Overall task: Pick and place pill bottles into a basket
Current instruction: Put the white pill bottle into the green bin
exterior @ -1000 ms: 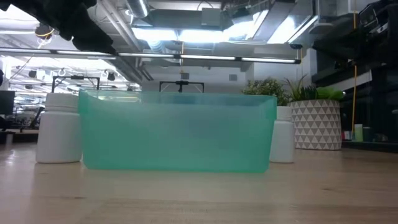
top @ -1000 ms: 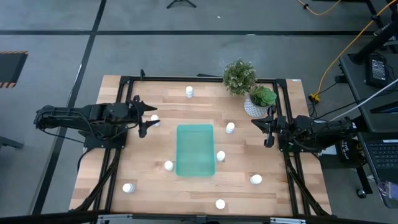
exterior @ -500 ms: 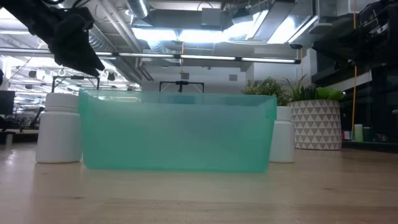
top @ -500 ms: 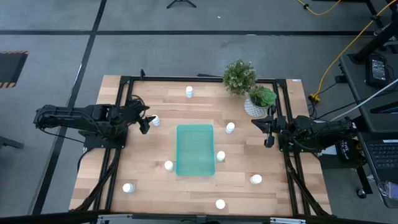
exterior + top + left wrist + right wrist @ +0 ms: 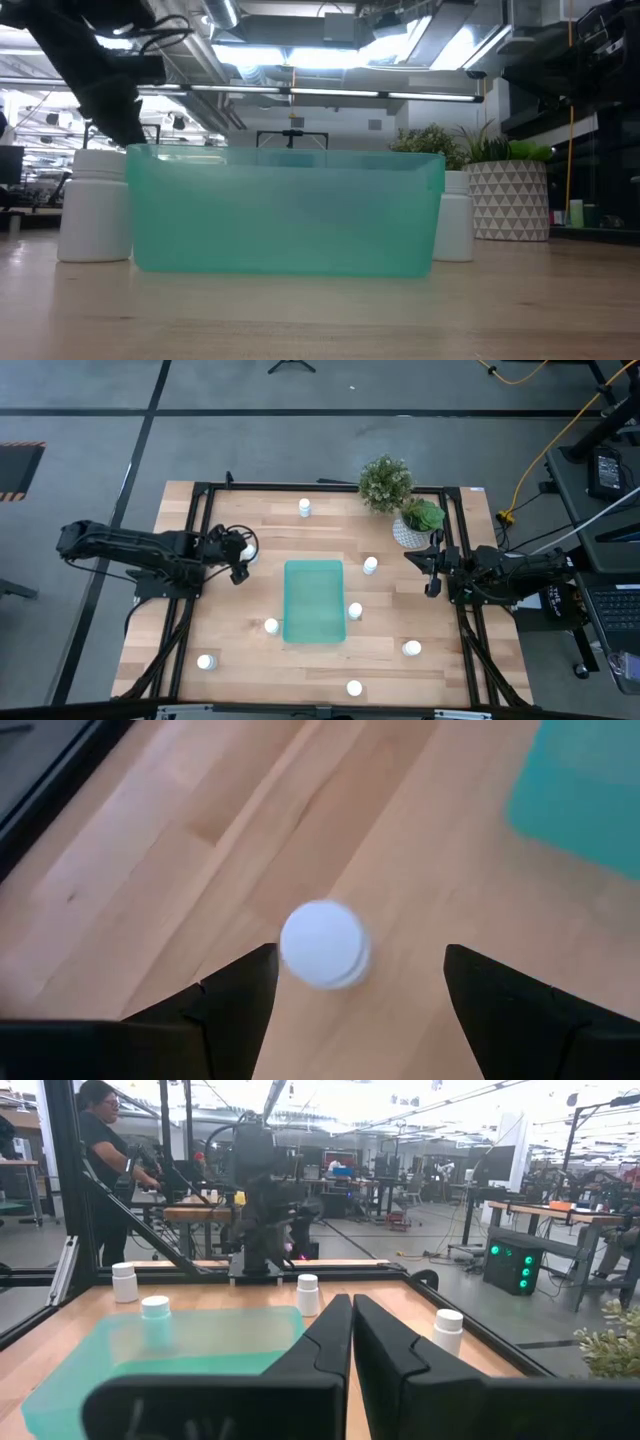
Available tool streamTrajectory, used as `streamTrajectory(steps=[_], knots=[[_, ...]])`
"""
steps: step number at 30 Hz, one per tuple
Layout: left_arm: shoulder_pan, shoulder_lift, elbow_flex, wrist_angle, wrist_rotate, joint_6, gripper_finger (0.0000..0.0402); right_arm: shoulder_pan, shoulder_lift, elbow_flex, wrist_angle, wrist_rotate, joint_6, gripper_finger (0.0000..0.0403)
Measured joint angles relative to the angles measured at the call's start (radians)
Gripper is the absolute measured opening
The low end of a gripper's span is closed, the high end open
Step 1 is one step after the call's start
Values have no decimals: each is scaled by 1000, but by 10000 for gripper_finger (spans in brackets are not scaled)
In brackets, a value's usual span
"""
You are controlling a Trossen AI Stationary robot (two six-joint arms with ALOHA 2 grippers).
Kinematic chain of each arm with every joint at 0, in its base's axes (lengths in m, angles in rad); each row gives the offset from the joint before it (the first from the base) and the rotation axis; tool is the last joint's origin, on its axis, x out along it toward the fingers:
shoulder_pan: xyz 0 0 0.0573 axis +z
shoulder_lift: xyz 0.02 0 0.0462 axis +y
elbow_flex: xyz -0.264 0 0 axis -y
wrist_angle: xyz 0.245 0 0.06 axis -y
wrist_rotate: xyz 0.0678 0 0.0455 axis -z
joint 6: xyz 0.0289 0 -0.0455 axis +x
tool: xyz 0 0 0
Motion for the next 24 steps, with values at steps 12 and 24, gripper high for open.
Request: streamTrajectory(steps=[12, 24], knots=[[0, 8, 0, -16, -41, -131, 279, 0, 0, 0, -17, 0, 0, 19], [1, 96, 0, -14, -97, -315, 279, 0, 0, 0, -15, 0, 0, 19]])
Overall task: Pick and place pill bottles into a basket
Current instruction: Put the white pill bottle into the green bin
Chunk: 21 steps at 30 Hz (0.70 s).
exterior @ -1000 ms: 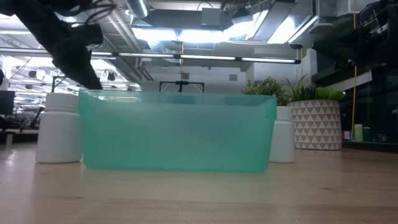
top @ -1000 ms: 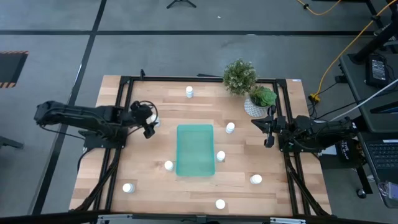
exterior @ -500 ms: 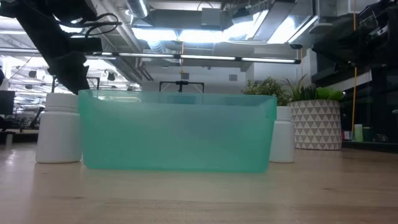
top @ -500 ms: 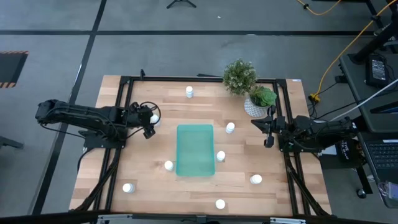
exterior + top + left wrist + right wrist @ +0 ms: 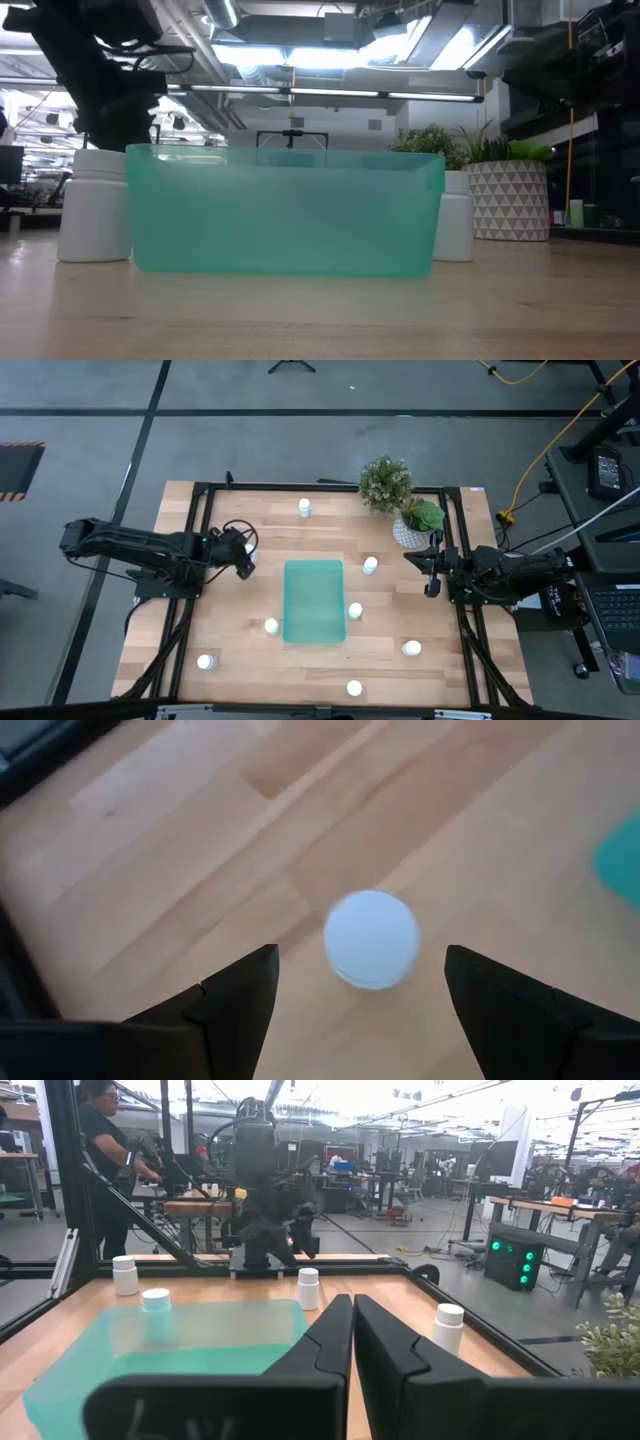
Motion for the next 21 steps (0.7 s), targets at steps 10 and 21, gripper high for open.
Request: streamTrajectory(steps=[10, 21], knots=[[52, 98, 0, 7, 18, -50, 279, 0, 0, 0, 3, 0, 0, 19], [80, 116, 0, 113, 65, 54, 279, 0, 0, 0, 2, 0, 0, 19]])
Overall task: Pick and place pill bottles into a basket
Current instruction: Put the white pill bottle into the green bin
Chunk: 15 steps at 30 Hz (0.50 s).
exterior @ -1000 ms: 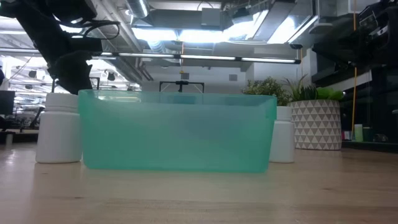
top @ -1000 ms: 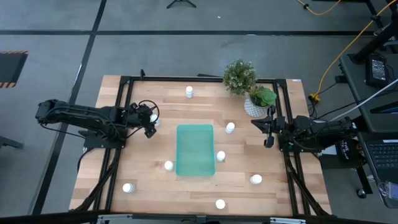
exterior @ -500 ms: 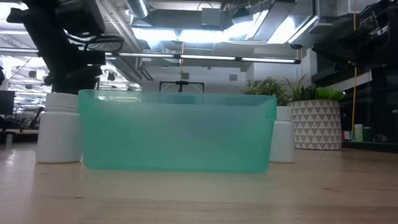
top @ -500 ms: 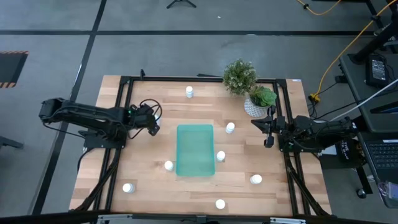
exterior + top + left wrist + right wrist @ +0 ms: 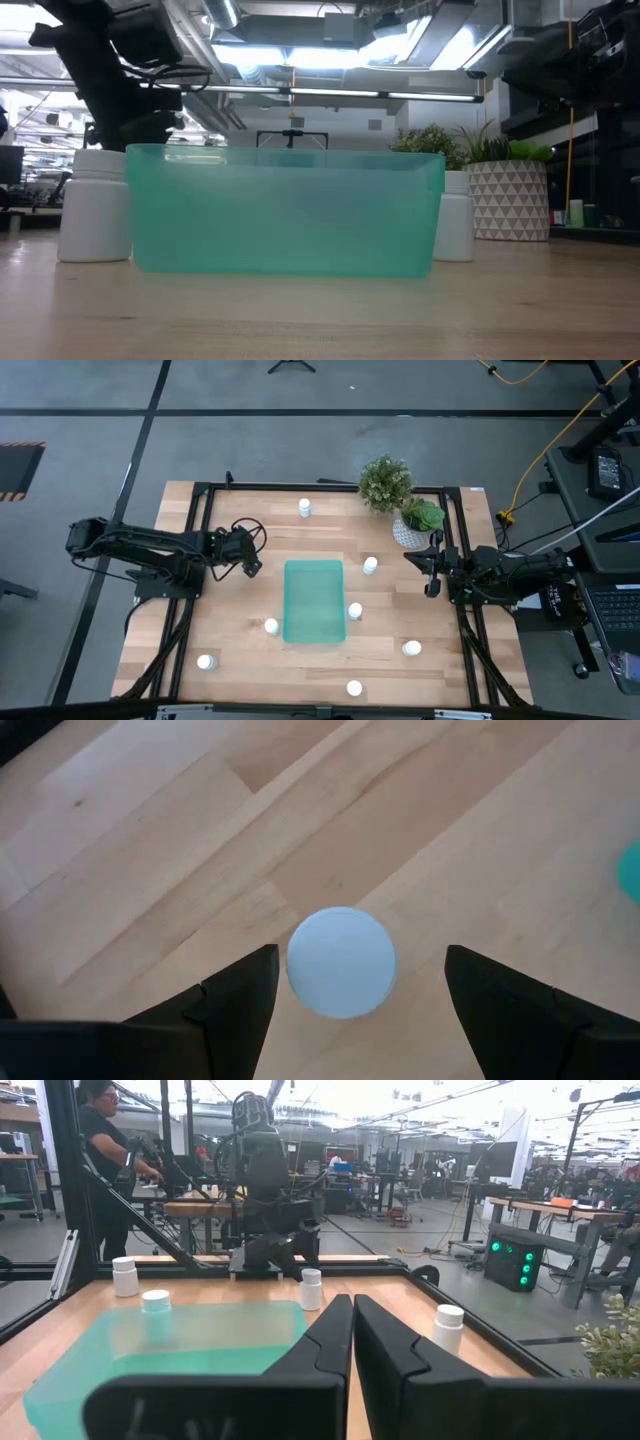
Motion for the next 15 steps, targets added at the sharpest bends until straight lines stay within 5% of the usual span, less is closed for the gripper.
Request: streamTrajectory(steps=[15], knots=[[55, 0, 0, 0, 0, 34, 279, 0, 0, 0, -1, 0, 0, 19]])
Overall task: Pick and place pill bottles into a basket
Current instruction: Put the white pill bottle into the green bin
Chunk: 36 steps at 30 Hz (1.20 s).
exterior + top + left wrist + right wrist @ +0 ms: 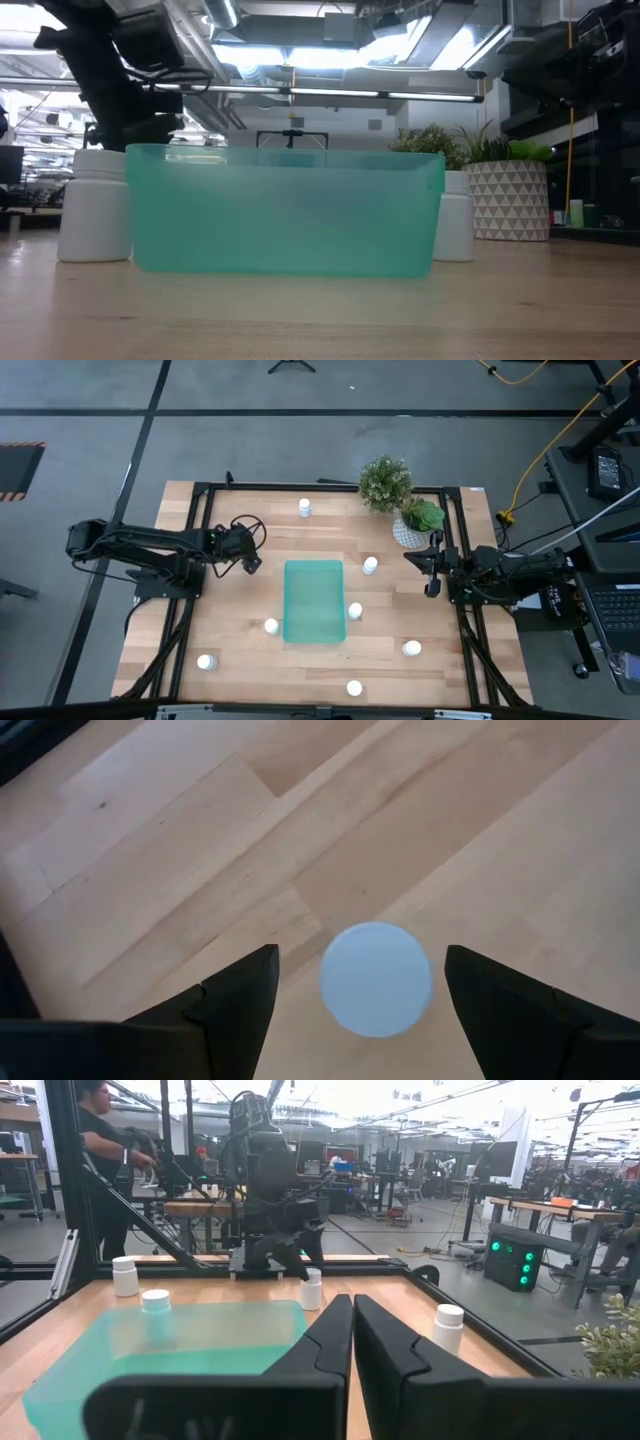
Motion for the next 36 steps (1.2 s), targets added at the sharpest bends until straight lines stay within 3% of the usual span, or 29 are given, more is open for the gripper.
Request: streamTrajectory(steps=[11, 32, 36], knots=[[3, 77, 0, 6, 9, 34, 279, 0, 0, 0, 0, 0, 0, 19], [3, 56, 0, 19, 15, 57, 278, 0, 0, 0, 0, 0, -3, 19], [3, 56, 0, 19, 16, 57, 261, 0, 0, 0, 0, 0, -3, 19]])
